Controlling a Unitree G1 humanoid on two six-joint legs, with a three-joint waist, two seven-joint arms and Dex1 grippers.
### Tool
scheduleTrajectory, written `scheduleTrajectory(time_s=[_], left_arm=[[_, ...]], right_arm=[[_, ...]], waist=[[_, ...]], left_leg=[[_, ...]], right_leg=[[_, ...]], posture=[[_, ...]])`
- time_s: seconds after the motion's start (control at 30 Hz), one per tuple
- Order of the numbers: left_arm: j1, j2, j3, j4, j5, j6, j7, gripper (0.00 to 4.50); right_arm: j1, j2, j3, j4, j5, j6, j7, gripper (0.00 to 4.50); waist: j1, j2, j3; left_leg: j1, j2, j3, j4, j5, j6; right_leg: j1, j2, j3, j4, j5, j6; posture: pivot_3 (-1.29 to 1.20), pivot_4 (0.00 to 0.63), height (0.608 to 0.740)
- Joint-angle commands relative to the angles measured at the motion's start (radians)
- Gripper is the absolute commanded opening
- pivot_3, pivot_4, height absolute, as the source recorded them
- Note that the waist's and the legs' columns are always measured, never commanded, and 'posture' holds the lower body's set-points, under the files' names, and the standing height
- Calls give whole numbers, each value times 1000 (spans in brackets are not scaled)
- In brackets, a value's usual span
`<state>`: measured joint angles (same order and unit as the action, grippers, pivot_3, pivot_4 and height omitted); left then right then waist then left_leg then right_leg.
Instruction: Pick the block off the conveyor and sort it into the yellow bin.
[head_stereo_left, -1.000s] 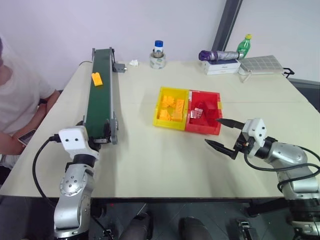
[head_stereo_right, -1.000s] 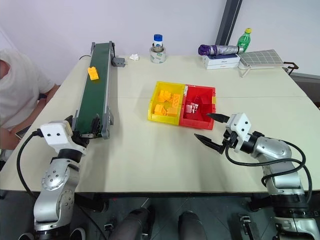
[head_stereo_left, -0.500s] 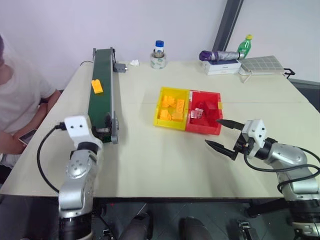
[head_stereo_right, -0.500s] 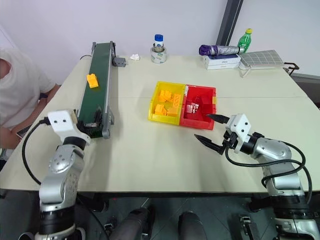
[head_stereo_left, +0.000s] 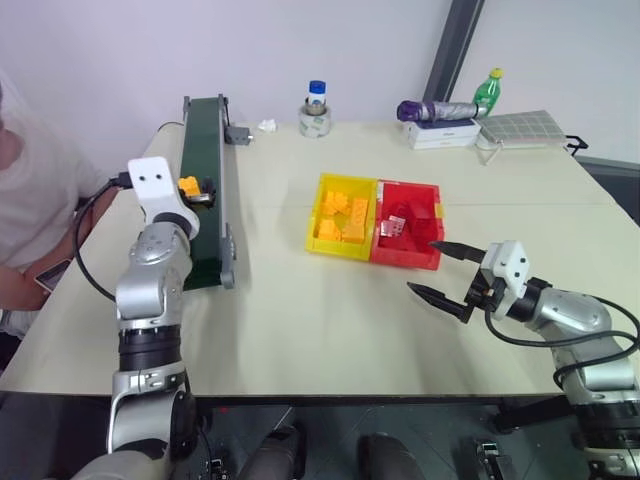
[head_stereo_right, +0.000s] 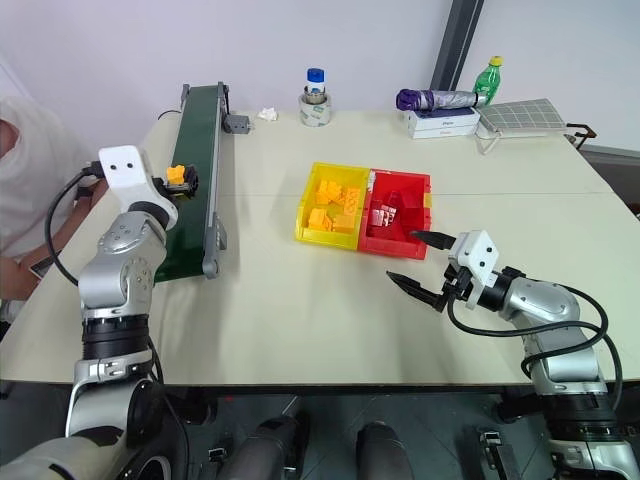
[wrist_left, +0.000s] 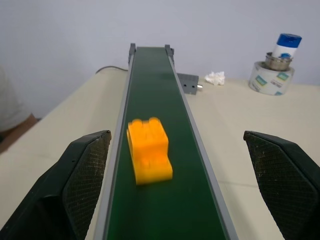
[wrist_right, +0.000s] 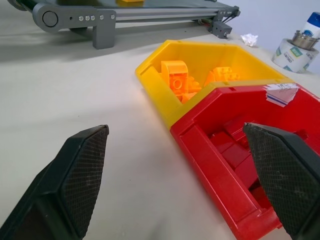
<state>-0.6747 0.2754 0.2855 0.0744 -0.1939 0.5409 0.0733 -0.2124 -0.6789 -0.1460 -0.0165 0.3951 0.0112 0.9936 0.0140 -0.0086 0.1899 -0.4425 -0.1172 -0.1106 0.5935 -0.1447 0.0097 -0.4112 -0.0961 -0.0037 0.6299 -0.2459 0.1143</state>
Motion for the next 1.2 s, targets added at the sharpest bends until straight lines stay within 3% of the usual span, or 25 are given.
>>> scheduleTrajectory(time_s=[0.03,0.43,0.53,0.63,0.7,0.8,1.0,1.2], left_arm=[[-10,-12,7,-1,21,10,48,4475],[10,-68,16,6,16,50,98,4475],[11,-59,10,9,10,48,77,3696],[13,-59,12,5,8,40,70,2039],[12,-72,14,-10,-2,47,71,1257],[6,-96,6,-31,-27,36,49,1282],[-37,-179,-154,-93,-75,13,-125,1282],[-159,-274,-278,103,-14,-95,-173,1282]], right_arm=[[11,-2,-20,-48,12,-2,-8,4500],[21,-6,-23,-62,15,8,-18,4500],[20,-8,-26,-58,15,8,-17,4500],[16,-10,-27,-52,13,5,-16,4500],[14,-10,-26,-50,11,3,-17,4500],[12,-9,-26,-49,9,1,-19,4500],[13,-7,-27,-55,9,4,-25,4500],[27,-7,-36,-71,11,4,-39,4500]], waist=[[-1,0,0],[0,0,0],[0,0,0],[0,0,0],[0,0,0],[1,0,0],[11,0,0],[24,0,0]], left_leg=[[0,0,0,0,0,0],[0,0,0,1,0,0],[0,0,0,1,0,0],[0,0,0,1,0,0],[0,0,0,1,0,0],[0,0,0,1,0,0],[0,-1,0,2,0,0],[0,-1,0,2,0,0]], right_leg=[[0,0,0,0,0,0],[0,0,0,0,0,1],[0,0,0,0,0,1],[0,0,0,0,1,1],[0,0,0,0,1,1],[0,0,0,0,1,1],[2,-1,0,0,1,1],[2,-1,0,0,0,0]], posture=[[0,150,740],[0,150,740],[0,150,740],[0,150,740],[0,150,740],[0,150,740],[0,150,740],[0,150,740]])
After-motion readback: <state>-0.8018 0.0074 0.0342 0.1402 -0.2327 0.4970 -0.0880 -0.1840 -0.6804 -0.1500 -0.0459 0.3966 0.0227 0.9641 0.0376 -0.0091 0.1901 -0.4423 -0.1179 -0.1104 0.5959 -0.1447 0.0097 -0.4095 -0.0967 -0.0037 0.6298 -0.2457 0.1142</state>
